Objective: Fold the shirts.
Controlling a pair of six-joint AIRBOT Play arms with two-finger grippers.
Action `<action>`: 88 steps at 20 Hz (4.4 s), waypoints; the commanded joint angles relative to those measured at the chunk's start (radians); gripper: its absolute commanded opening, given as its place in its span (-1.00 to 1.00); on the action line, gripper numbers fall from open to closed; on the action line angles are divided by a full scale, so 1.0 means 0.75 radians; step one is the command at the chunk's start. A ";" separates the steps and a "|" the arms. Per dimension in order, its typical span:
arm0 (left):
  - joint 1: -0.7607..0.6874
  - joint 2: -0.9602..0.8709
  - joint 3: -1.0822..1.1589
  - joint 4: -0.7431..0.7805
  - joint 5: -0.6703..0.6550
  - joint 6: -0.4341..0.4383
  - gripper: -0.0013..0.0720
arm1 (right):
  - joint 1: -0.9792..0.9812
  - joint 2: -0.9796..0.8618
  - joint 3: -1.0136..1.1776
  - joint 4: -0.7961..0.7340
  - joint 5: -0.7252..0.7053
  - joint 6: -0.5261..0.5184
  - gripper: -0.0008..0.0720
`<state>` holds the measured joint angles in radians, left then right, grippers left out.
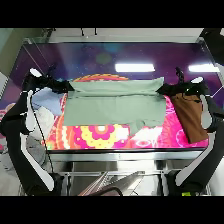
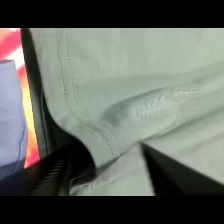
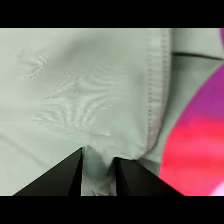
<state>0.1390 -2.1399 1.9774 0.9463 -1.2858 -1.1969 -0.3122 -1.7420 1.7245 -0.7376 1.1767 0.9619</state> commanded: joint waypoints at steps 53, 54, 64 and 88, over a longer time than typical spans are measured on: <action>0.416 0.459 -0.729 -0.108 -0.334 0.110 0.44 | -0.008 1.047 -1.389 -0.090 -0.068 0.260 0.44; 0.398 0.459 -0.733 -0.112 -0.330 0.108 0.43 | -0.022 1.047 -1.389 -0.096 -0.058 0.270 0.44; 0.229 0.410 -0.749 0.100 -0.278 0.058 0.43 | -0.169 1.047 -1.390 -0.109 -0.068 0.263 0.45; 0.236 0.540 -1.018 -0.180 -0.232 0.175 -0.92 | -0.083 1.112 -1.563 0.499 0.054 -0.066 -0.93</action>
<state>0.2836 -1.7710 1.2137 0.8196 -1.4174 -1.0641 -0.3534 -0.9520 0.5343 -0.4122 1.1011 0.9035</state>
